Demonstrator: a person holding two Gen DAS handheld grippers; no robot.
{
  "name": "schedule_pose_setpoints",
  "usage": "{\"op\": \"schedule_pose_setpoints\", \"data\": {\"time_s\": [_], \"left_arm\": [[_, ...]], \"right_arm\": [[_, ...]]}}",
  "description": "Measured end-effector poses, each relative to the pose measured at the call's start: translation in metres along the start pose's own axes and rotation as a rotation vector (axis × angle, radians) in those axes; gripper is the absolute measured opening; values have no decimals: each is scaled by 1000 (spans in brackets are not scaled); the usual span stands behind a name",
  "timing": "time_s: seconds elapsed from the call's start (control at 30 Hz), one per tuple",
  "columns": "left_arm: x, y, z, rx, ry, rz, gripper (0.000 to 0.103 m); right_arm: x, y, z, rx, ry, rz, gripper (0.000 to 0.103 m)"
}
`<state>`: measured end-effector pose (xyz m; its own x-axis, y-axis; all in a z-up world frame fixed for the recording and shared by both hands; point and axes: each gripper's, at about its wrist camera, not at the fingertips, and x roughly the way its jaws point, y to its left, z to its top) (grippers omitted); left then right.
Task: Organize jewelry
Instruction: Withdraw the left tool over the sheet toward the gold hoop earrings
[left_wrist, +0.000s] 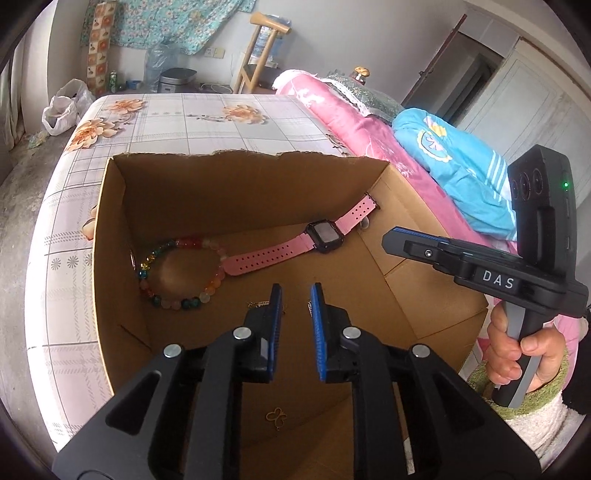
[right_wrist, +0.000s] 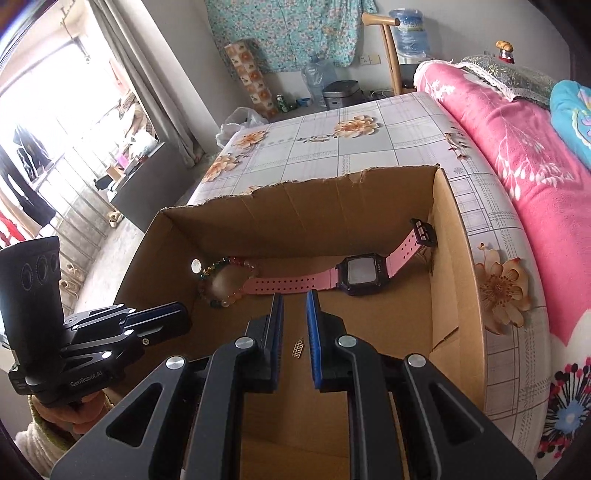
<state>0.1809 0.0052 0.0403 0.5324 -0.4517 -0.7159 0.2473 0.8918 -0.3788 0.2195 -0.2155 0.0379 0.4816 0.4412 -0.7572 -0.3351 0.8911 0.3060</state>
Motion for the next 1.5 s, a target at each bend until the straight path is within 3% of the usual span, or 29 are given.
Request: {"op": "schedule_pose_setpoints", "data": {"time_s": [0.1, 0.17, 0.27, 0.53, 0.7, 0.83, 1.0, 1.13, 1.2, 1.33, 1.5], "left_arm": [[-5, 1, 0, -5, -18, 2, 15], [-12, 1, -2, -3, -39, 9, 15], [-27, -3, -7, 11, -84, 17, 17], [-84, -18, -43, 93, -207, -14, 39], [-107, -27, -86, 125, -238, -51, 61], [-101, -32, -124, 118, -196, -85, 65], [-60, -43, -161, 113, -65, -82, 65], [-19, -61, -175, 201, -2, 59, 65], [-3, -67, -176, 244, 12, 115, 65], [11, -66, -174, 256, 8, 140, 60], [16, -69, -173, 306, -24, 178, 48]], "right_arm": [[-8, 1, 0, -5, -19, -2, 16], [-15, 2, 0, -7, -37, 4, 26], [-30, 8, -4, -26, -80, 30, 29], [-103, 20, -42, -78, -233, 141, 36], [-144, 16, -88, -117, -296, 178, 44], [-146, 12, -129, -110, -266, 159, 46], [-107, -6, -167, 26, -147, 132, 46], [-67, -16, -182, 102, -64, 66, 46], [-51, -14, -187, 97, -34, 34, 39], [-33, -8, -189, 80, -3, 6, 32], [-23, -6, -190, 89, 18, 5, 31]]}}
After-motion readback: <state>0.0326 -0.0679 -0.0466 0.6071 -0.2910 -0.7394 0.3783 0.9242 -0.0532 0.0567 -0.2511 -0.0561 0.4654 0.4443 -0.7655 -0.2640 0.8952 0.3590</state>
